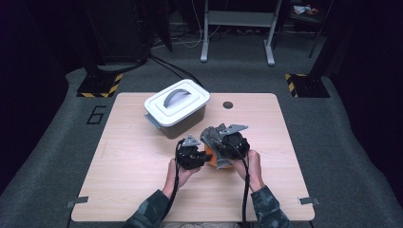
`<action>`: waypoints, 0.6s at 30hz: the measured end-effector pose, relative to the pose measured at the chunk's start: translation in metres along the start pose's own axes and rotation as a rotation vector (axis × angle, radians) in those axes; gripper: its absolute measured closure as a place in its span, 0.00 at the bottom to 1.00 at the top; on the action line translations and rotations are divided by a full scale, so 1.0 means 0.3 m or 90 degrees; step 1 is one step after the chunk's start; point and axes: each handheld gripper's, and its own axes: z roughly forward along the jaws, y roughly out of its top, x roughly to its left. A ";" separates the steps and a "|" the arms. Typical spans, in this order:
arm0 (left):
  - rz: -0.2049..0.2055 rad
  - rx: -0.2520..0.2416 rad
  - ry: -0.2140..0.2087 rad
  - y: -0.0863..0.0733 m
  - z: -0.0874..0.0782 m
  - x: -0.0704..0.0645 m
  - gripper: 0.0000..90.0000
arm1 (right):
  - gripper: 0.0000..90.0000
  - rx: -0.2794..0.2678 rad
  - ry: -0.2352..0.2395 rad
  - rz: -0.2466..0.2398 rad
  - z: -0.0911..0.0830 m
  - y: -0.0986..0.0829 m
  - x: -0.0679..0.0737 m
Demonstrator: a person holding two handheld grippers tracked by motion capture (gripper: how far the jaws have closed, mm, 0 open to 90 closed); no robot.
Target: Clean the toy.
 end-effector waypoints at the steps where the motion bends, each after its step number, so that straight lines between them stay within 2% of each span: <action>1: -0.004 -0.005 -0.003 -0.003 0.001 0.001 0.82 | 0.79 -0.002 0.002 0.008 0.000 -0.002 -0.002; 4: -0.001 -0.004 -0.006 -0.005 0.000 0.003 0.82 | 0.79 -0.002 0.000 0.019 -0.010 -0.012 -0.011; 5: 0.001 -0.002 -0.005 -0.006 0.000 0.002 0.82 | 0.79 -0.001 0.003 0.012 -0.013 -0.017 -0.018; 9: -0.001 -0.001 -0.007 -0.005 0.000 0.004 0.82 | 0.79 -0.002 -0.005 0.021 -0.024 -0.033 -0.035; 18: 0.000 0.001 -0.003 -0.008 0.001 0.008 0.82 | 0.78 -0.008 -0.015 0.076 -0.054 -0.110 -0.122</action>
